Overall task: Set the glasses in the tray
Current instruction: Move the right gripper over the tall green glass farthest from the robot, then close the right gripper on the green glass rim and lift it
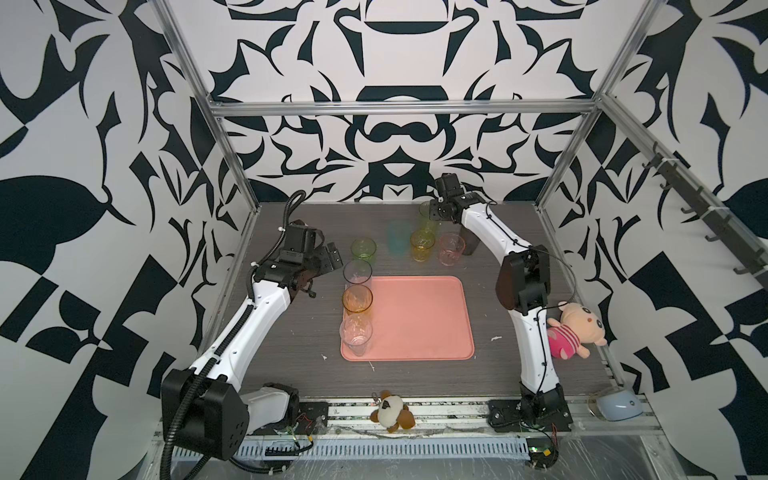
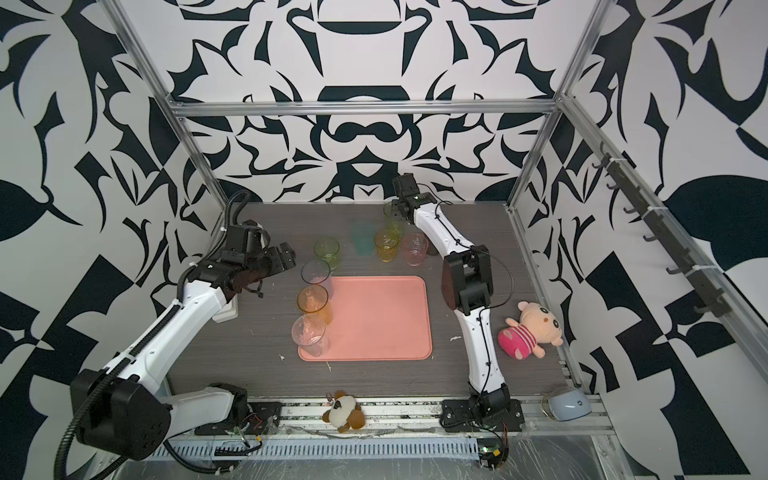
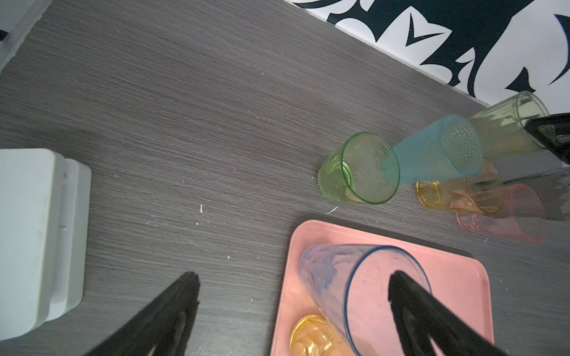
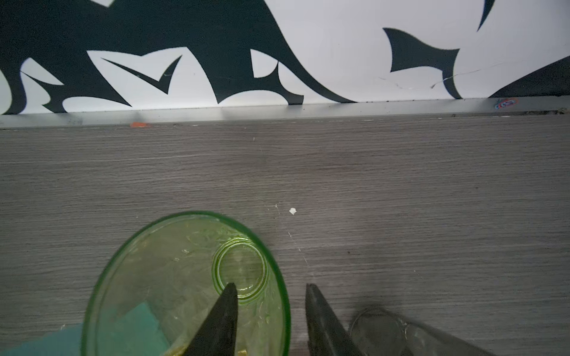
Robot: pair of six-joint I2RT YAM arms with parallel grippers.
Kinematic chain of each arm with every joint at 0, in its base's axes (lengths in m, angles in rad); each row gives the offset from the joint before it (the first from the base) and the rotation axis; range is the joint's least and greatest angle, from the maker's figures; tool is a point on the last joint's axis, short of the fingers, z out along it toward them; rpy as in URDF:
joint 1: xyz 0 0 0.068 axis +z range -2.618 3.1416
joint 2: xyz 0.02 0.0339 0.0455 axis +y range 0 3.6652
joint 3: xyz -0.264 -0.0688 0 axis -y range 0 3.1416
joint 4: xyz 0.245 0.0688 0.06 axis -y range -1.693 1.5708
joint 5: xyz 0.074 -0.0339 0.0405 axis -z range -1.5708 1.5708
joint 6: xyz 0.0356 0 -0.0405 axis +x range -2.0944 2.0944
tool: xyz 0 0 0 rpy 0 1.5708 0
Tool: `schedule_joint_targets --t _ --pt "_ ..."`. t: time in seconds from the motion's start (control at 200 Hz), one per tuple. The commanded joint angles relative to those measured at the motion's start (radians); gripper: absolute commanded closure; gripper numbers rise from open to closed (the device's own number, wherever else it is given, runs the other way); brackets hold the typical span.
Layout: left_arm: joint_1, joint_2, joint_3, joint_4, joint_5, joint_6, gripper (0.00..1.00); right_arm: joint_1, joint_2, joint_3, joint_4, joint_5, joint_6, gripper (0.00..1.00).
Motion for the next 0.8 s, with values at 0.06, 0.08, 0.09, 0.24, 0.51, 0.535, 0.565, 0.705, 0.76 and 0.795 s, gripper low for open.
schedule_joint_targets --t 0.06,0.08,0.09,0.24,0.51,0.535,0.565,0.705,0.76,0.795 --pt "-0.005 -0.001 0.028 0.011 0.012 -0.009 0.01 -0.007 -0.004 0.044 0.002 -0.004 0.014 0.63" --pt "-0.006 -0.002 0.027 0.011 0.014 -0.009 0.0 -0.007 -0.003 0.044 0.002 -0.004 0.015 0.63" --pt "-0.006 -0.002 0.028 0.011 0.012 -0.009 0.0 -0.007 -0.002 0.044 0.002 -0.005 0.015 0.64" --pt "-0.006 -0.008 0.029 0.01 0.011 -0.009 0.01 -0.007 0.004 0.045 0.002 -0.01 0.018 0.66" --pt "-0.006 -0.009 0.028 0.01 0.015 -0.012 0.01 -0.009 0.012 0.048 0.004 -0.01 0.02 0.74" --pt "-0.009 -0.008 0.027 0.009 0.013 -0.013 0.01 -0.009 0.012 0.051 0.004 -0.01 0.021 0.75" --pt "-0.009 -0.008 0.027 0.009 0.014 -0.013 0.01 -0.009 0.013 0.051 0.004 -0.01 0.021 0.75" --pt "-0.011 -0.008 0.028 0.009 0.015 -0.013 0.0 -0.009 0.014 0.052 0.004 -0.01 0.017 0.82" --pt "-0.012 -0.008 0.027 0.01 0.014 -0.013 0.0 -0.008 0.013 0.053 0.004 -0.01 0.016 0.84" --pt "-0.011 -0.009 0.027 0.009 0.014 -0.014 0.0 -0.008 0.013 0.053 0.004 -0.01 0.016 0.85"
